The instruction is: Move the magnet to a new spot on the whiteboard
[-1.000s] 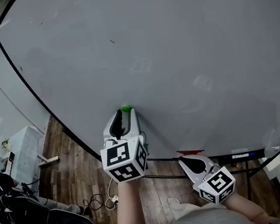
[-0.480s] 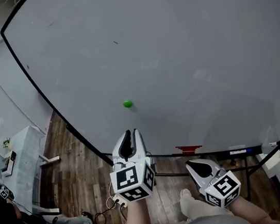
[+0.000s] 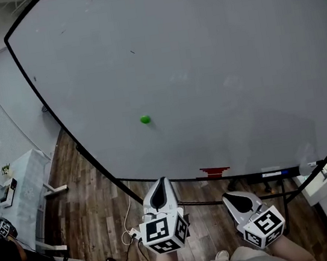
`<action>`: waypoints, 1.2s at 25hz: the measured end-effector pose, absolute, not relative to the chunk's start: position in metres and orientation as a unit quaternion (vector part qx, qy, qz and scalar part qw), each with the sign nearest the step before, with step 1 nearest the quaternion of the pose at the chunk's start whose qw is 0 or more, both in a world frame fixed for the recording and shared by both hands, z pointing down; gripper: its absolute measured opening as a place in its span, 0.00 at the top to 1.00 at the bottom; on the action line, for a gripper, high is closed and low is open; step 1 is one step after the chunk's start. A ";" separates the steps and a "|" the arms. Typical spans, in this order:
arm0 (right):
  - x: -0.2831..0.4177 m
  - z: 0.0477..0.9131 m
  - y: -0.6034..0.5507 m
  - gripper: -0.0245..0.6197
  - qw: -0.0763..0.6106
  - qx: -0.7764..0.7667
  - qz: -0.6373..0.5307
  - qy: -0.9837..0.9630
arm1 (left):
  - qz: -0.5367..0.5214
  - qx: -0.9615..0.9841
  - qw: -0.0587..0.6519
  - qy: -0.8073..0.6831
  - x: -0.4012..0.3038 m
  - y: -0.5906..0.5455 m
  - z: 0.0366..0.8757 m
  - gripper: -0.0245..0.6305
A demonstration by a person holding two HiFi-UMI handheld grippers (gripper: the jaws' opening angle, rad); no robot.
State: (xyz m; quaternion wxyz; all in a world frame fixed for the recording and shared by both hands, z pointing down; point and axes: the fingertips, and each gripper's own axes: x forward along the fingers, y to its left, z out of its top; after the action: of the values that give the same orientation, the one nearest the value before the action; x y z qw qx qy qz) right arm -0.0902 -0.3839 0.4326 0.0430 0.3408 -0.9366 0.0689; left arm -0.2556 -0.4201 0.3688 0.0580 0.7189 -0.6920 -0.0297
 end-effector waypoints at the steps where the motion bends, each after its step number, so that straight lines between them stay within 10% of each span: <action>1: -0.084 0.432 -0.381 0.96 0.042 0.344 0.069 -0.935 | -0.027 0.723 0.056 -0.688 -0.248 -0.415 0.371 0.96; 30: -0.002 0.436 -0.173 0.96 0.037 0.349 0.081 -0.933 | -0.005 0.740 0.107 -0.664 -0.139 -0.157 0.445 0.96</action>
State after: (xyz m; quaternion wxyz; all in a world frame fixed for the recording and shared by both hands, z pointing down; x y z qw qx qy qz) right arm -0.0017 -0.1727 0.4361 0.0368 0.3488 -0.9330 0.0807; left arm -0.1386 -0.1569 0.4446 0.1070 0.7402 -0.6638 -0.0053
